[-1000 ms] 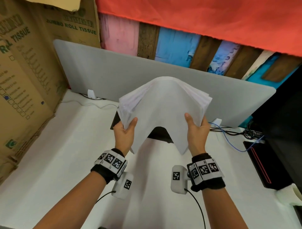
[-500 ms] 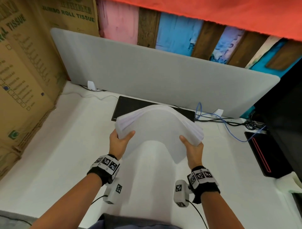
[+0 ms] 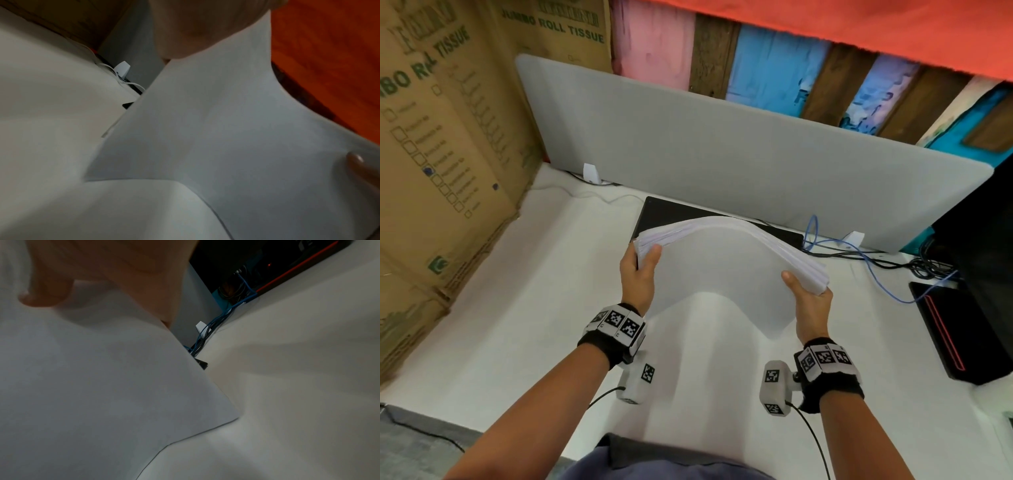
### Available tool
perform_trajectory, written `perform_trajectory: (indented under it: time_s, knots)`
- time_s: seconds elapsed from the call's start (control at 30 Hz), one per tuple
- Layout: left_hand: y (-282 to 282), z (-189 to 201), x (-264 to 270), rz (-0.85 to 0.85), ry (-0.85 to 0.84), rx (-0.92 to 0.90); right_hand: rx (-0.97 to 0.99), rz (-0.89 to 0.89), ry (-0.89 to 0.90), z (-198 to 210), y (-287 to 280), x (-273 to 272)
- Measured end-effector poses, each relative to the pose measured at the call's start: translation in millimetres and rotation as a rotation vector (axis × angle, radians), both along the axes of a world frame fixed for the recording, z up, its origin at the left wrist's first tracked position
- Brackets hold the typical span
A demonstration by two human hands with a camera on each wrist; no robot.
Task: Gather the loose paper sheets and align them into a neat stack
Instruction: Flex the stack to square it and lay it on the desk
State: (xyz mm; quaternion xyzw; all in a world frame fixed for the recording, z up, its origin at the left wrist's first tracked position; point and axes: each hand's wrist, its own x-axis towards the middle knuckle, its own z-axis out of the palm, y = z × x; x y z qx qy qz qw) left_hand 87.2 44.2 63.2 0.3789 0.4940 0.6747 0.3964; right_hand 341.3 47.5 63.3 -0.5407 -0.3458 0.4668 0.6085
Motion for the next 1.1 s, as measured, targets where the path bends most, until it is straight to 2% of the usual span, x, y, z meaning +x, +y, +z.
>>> perform_trajectory:
  time_s: [0.17, 0.33, 0.43, 0.7, 0.87, 1.1]
  knots:
    - [15, 11, 7, 0.236, -0.048, -0.038, 0.003, -0.036, 0.053, 1, 0, 1]
    - [26, 21, 12, 0.339, -0.122, -0.132, -0.005, -0.045, 0.047, -1, 0, 1]
    - [29, 27, 13, 0.388, -0.105, -0.168, 0.006, -0.016, 0.051, -2, 0, 3]
    - [30, 28, 12, 0.433, -0.063, -0.172, -0.012, -0.033, 0.027, -5, 0, 6]
    - [27, 26, 10, 0.365, -0.039, -0.139, 0.019, 0.012, 0.002, 2, -3, 5]
    - [27, 26, 8, 0.351, -0.041, -0.125, 0.026, 0.004, -0.014, 0, -3, 9]
